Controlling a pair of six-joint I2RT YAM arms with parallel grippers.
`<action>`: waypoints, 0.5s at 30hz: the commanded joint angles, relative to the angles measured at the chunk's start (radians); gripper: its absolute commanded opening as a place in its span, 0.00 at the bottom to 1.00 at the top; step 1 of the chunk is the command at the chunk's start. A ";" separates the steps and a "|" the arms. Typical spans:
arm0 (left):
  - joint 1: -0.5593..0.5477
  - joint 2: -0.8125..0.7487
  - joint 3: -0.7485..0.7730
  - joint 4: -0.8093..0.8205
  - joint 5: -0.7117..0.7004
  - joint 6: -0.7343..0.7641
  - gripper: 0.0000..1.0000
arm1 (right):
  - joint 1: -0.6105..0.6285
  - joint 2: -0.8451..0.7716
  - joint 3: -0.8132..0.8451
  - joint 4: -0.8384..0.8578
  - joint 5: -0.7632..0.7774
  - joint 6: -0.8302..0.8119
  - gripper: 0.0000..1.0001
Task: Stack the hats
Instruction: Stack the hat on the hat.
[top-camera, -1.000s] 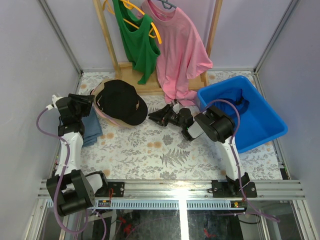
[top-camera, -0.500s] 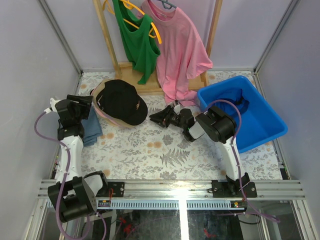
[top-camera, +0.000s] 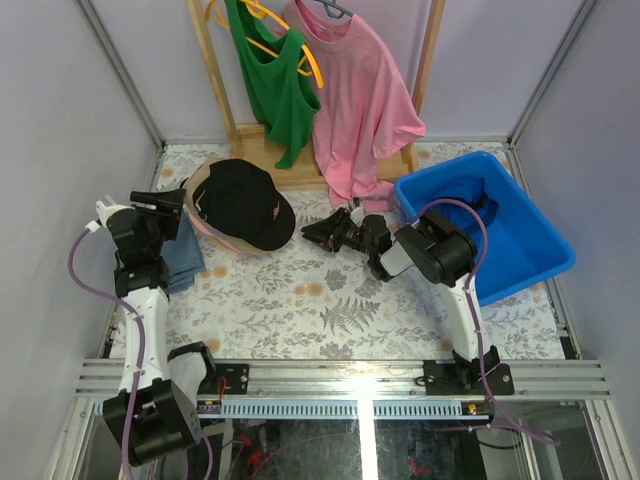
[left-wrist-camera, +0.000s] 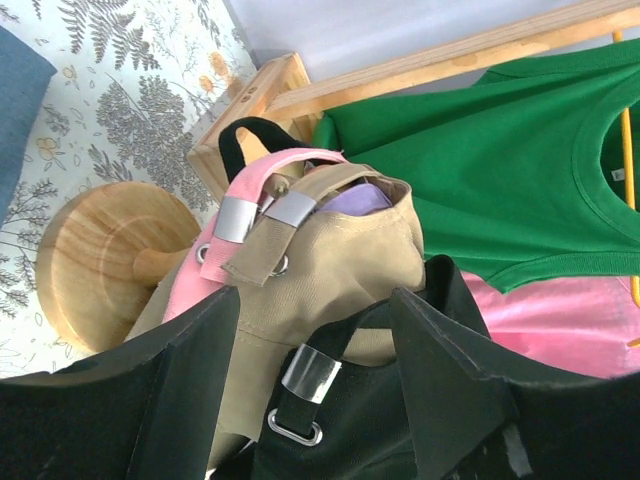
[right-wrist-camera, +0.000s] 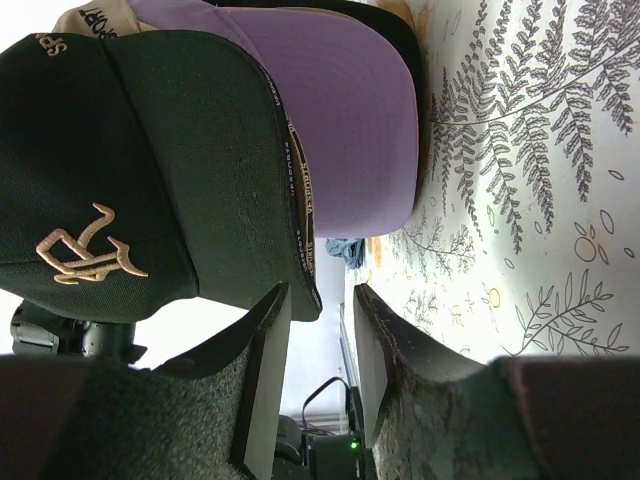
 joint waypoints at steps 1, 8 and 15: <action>0.005 -0.019 -0.007 0.077 0.074 -0.004 0.61 | -0.007 -0.064 0.017 0.033 -0.003 -0.020 0.39; 0.006 -0.016 -0.001 0.081 0.130 0.034 0.59 | -0.007 -0.067 0.027 0.025 0.000 -0.020 0.39; 0.004 0.024 0.052 0.010 0.131 0.122 0.58 | -0.006 -0.062 0.042 0.022 0.001 -0.016 0.39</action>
